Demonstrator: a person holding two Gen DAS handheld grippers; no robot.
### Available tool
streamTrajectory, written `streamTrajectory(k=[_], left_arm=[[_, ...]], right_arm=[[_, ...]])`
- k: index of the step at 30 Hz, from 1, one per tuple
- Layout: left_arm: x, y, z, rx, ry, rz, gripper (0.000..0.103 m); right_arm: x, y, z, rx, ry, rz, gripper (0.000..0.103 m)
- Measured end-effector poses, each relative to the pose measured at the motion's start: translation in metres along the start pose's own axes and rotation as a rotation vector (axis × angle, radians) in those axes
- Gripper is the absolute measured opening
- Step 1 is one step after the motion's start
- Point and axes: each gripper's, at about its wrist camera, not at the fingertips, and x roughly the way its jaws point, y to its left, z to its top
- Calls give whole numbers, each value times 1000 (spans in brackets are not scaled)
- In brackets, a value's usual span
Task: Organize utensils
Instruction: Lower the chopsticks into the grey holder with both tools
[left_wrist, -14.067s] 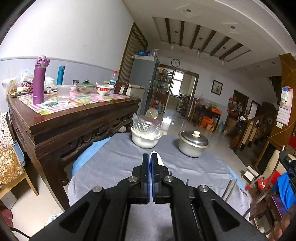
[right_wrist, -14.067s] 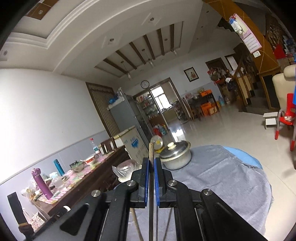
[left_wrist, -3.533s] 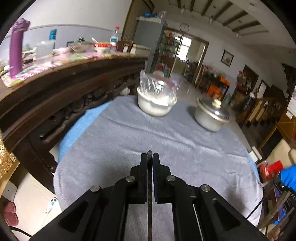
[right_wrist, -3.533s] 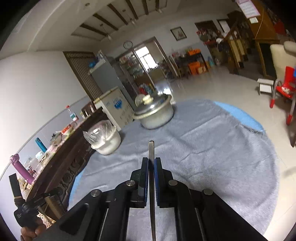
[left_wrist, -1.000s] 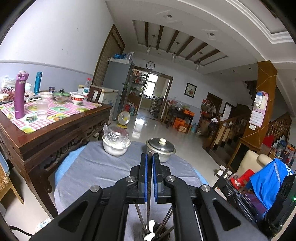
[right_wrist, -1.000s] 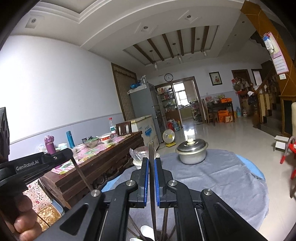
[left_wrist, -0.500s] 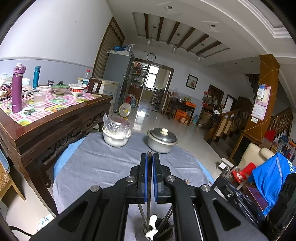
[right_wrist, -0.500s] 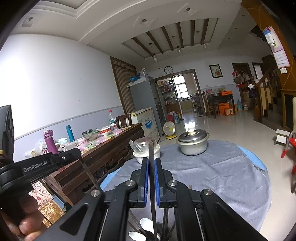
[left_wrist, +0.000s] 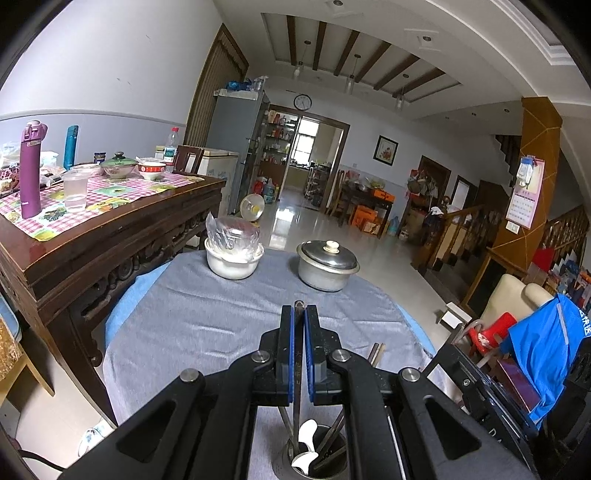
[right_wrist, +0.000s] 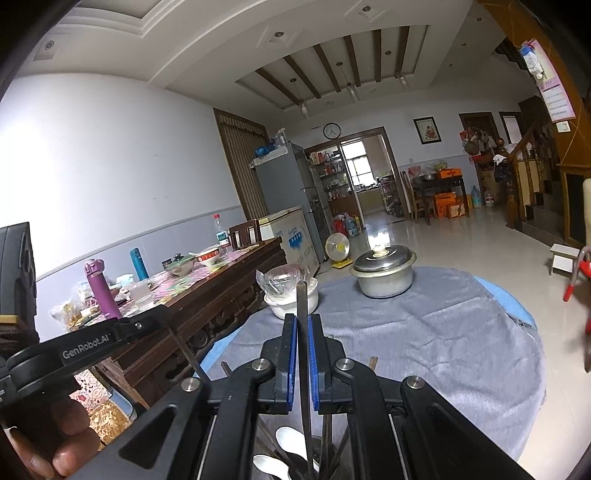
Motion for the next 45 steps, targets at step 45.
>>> streamTrajectory(k=[45], left_arm=[[33, 2, -15, 10, 101, 15, 5]], right_arm=[[17, -9, -16, 34, 68, 6, 7]])
